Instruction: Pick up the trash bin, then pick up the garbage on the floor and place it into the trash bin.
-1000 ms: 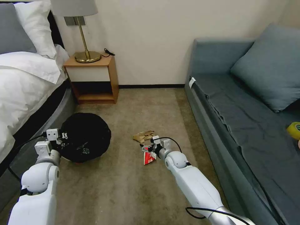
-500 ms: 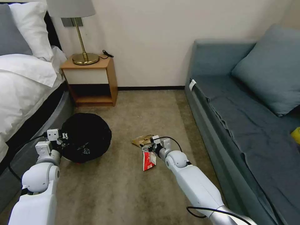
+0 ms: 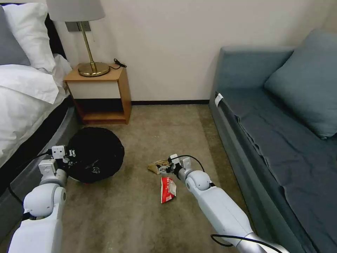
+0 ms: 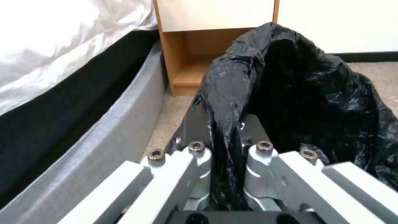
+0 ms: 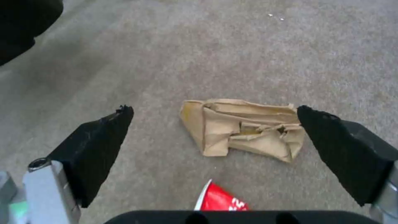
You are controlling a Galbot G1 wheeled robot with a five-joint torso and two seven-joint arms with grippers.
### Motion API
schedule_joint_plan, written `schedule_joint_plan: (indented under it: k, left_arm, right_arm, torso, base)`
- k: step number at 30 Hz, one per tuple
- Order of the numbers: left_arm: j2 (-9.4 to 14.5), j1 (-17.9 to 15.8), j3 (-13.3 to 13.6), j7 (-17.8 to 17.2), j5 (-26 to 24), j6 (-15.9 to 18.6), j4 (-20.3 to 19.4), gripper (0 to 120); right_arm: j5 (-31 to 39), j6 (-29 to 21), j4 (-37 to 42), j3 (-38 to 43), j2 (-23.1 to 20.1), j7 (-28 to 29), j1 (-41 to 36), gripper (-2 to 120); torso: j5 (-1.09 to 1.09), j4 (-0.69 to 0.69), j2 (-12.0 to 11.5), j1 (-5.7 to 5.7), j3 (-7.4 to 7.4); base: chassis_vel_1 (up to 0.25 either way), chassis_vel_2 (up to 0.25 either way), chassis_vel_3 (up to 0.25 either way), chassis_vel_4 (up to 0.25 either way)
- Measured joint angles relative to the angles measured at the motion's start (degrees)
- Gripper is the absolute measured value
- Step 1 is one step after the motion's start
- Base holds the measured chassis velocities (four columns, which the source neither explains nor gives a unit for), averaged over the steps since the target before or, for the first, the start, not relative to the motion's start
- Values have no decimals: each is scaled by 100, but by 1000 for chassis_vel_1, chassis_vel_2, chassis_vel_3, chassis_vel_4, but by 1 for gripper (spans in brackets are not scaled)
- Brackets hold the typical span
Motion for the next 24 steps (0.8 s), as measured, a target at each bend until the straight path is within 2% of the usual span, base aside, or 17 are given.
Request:
schedule_joint_plan:
  k: [17,21,24]
  left_arm:
    - [-52,32,17,-5,-3,-34,-22,6]
    - [-33,57,6,-5,-23,-38,-31,6]
    - [0,61,-10,-5,-24,-42,-31,6]
  right_arm:
    - [-87,-241,251,-444,-257,47,-91,100]
    - [78,-440,436,-645,-453,127,-29,100]
    - [436,-770,720,-834,-675,265,-6,100]
  torso:
    - [1,0,0,0,0]
    - [1,0,0,0,0]
    - [1,0,0,0,0]
  base:
    - [-84,88,86,-86]
    - [-77,79,75,-71]
    - [-47,60,55,-33]
